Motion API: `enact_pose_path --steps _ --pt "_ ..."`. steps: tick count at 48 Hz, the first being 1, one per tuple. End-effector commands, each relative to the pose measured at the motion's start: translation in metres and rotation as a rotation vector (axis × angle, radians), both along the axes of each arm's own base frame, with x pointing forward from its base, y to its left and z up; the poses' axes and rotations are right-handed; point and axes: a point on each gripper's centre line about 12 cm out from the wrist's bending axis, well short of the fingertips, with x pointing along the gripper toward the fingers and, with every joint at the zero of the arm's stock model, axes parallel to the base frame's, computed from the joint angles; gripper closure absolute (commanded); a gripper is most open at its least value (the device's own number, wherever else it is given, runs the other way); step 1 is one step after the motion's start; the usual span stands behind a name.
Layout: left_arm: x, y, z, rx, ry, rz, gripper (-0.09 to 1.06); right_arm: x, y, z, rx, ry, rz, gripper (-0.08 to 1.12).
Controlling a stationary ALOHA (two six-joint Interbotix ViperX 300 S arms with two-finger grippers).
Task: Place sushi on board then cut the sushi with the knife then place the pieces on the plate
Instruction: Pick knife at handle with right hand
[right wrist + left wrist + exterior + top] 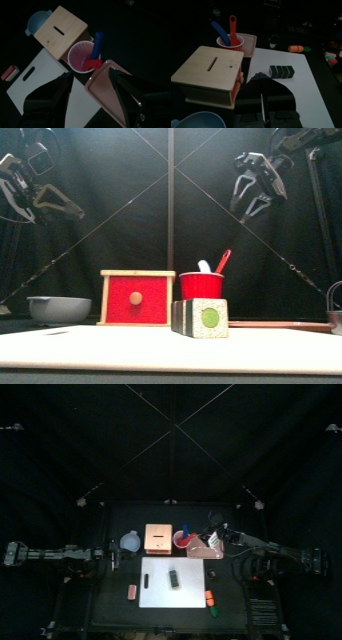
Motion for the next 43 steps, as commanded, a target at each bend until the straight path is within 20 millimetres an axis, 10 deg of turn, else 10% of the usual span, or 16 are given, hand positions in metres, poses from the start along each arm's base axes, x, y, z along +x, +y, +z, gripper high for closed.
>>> enact_pose_path --steps 1,43 --pt "0.003 0.003 0.01 -0.002 -0.034 0.017 0.97 0.001 -0.009 0.005 0.048 -0.022 0.019 0.14" --pt "0.002 0.006 0.007 -0.001 -0.028 0.032 0.97 0.049 -0.098 -0.021 0.37 0.301 0.259 0.14"
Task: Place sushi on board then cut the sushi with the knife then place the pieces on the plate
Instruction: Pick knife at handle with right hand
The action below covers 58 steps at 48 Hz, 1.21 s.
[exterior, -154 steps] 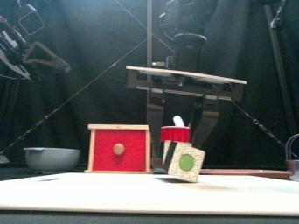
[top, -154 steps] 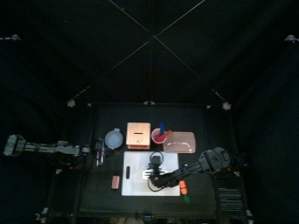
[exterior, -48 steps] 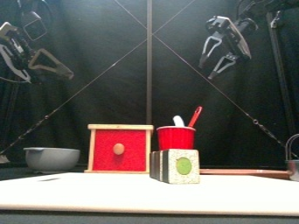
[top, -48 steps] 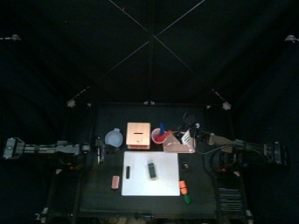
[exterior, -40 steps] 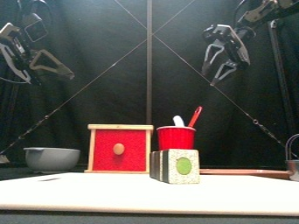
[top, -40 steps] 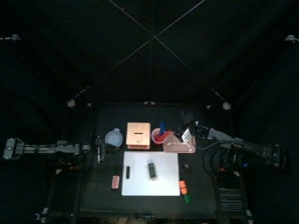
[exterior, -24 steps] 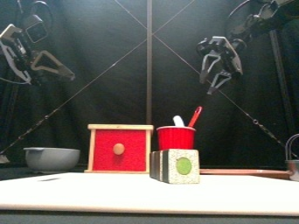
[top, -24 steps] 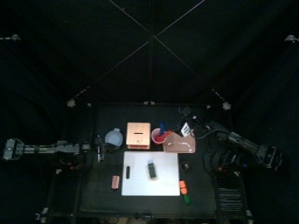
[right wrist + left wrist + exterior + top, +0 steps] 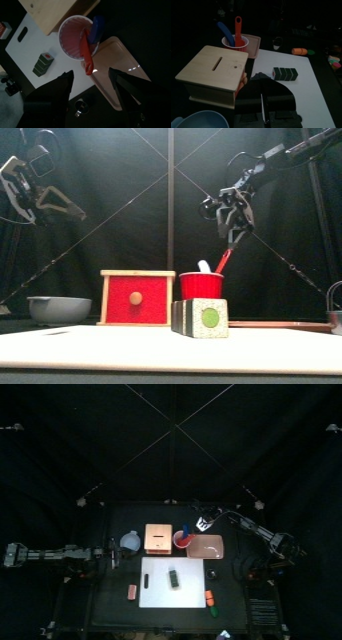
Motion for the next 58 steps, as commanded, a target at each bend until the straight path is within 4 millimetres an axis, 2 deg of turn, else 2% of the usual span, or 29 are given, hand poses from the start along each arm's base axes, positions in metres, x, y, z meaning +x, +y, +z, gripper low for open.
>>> enact_pose_path --steps 1,12,23,58 --pt "0.002 0.001 0.006 0.005 -0.019 0.005 0.97 0.006 -0.007 0.012 0.006 -0.006 0.012 0.14" --pt "0.001 0.001 0.003 0.002 -0.014 0.005 0.97 0.022 -0.019 -0.003 0.086 0.074 0.05 0.14" --pt "0.001 0.001 0.001 0.001 -0.008 0.004 0.97 0.034 -0.025 -0.007 0.126 0.11 0.081 0.14" --pt "0.0 0.001 -0.002 0.0 0.003 0.005 0.97 0.048 -0.014 -0.042 0.267 0.216 0.147 0.14"
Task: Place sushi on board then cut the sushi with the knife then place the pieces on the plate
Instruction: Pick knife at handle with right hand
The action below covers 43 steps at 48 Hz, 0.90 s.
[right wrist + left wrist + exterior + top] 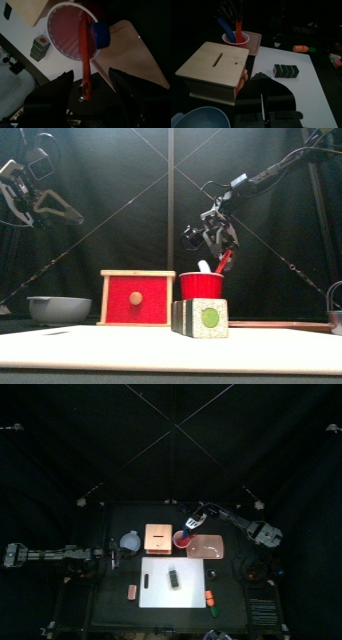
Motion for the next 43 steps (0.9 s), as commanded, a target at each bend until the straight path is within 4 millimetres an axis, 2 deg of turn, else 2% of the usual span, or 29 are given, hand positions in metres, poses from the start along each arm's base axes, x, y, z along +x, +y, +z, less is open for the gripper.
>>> enact_pose_path --steps 1,28,34,43 --pt "0.0021 0.0007 0.0047 0.004 -0.013 0.002 0.97 0.0036 0.0027 0.0135 -0.015 -0.029 0.013 0.14" --pt "0.0011 0.0005 0.0018 0.0 -0.003 0.002 0.97 0.0092 0.0042 0.006 0.027 -0.021 0.016 0.15" --pt "0.0009 0.0007 0.0012 0.0 -0.002 0.003 0.97 0.0091 0.0045 0.005 0.031 -0.018 0.016 0.22" --pt "0.0002 0.0006 -0.0006 0.0 0.003 0.003 0.97 0.008 0.0061 0.0056 0.04 -0.006 0.021 0.38"
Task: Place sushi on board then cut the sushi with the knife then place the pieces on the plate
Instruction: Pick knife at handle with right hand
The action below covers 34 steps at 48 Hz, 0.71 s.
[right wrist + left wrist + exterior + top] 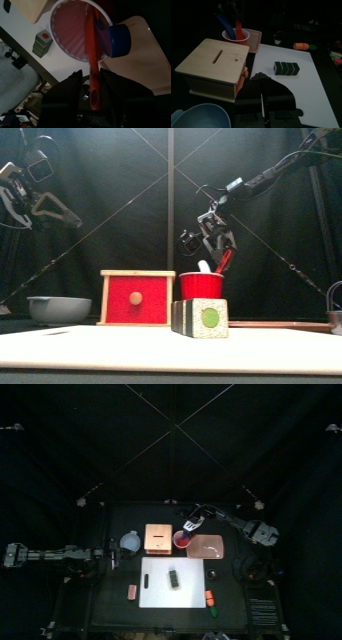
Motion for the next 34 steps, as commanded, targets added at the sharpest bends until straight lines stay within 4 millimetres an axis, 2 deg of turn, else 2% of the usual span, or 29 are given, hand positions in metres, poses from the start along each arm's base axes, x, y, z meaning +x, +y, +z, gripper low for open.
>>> enact_pose_path --steps 1,26,34 --pt "0.0019 0.0009 0.0041 0.002 -0.012 0.003 0.97 0.0014 0.0004 0.0164 -0.019 -0.033 0.005 0.39" --pt "0.0017 0.0009 0.0035 0.002 -0.011 0.003 0.97 0.0038 -0.0015 0.0163 -0.012 -0.024 0.003 0.6" --pt "0.0017 0.0005 0.0033 0.001 -0.009 0.002 0.97 0.0062 -0.0033 0.0217 -0.016 -0.031 0.004 0.69"
